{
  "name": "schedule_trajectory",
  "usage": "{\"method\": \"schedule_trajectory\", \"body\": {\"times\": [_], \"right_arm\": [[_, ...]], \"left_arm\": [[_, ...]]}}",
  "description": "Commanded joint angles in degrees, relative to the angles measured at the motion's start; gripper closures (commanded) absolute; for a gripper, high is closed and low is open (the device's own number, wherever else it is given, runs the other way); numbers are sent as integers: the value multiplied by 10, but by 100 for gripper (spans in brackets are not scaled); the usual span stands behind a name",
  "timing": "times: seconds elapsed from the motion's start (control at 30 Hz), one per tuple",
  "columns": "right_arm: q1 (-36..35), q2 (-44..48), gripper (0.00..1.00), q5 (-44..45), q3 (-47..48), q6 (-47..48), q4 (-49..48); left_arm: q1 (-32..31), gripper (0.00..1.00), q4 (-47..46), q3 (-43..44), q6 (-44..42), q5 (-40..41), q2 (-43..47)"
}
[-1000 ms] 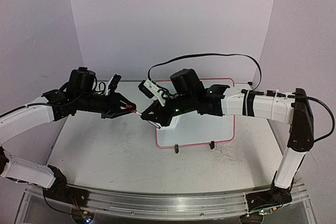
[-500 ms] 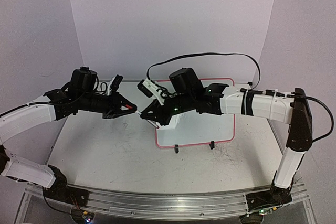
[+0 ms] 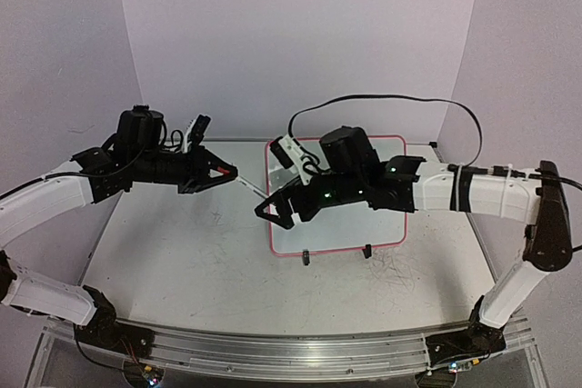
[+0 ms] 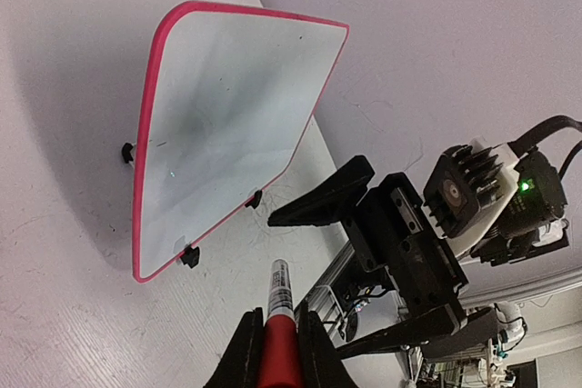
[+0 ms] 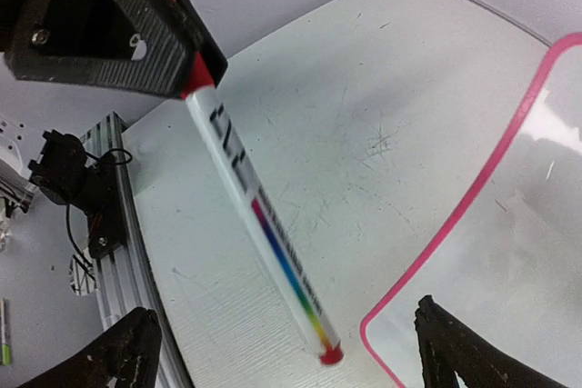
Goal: Write a sentence on the whiteboard
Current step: Pass from the right arm to the left, then open the pen cap from the whiteboard marker.
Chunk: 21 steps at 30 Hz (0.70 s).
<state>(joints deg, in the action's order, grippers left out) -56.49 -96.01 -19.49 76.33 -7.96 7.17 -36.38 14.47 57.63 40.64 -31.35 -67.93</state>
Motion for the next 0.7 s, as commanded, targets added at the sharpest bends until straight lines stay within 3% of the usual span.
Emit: {"method": "schedule_trajectory", "body": {"times": [0.0, 0.2, 0.33, 0.67], "right_arm": [[7, 99, 2, -6, -92, -139, -139], [33, 107, 2, -97, -185, -367, -391], [31, 69, 2, -144, -213, -461, -590], [23, -40, 21, -149, -115, -519, -734]], "left_arm": [[-2, 100, -66, 30, 23, -2, 30], [-1, 100, -197, 0, 98, -25, 56], [-1, 100, -231, -6, 120, -24, 64], [-2, 100, -233, -13, 122, -16, 71]]}}
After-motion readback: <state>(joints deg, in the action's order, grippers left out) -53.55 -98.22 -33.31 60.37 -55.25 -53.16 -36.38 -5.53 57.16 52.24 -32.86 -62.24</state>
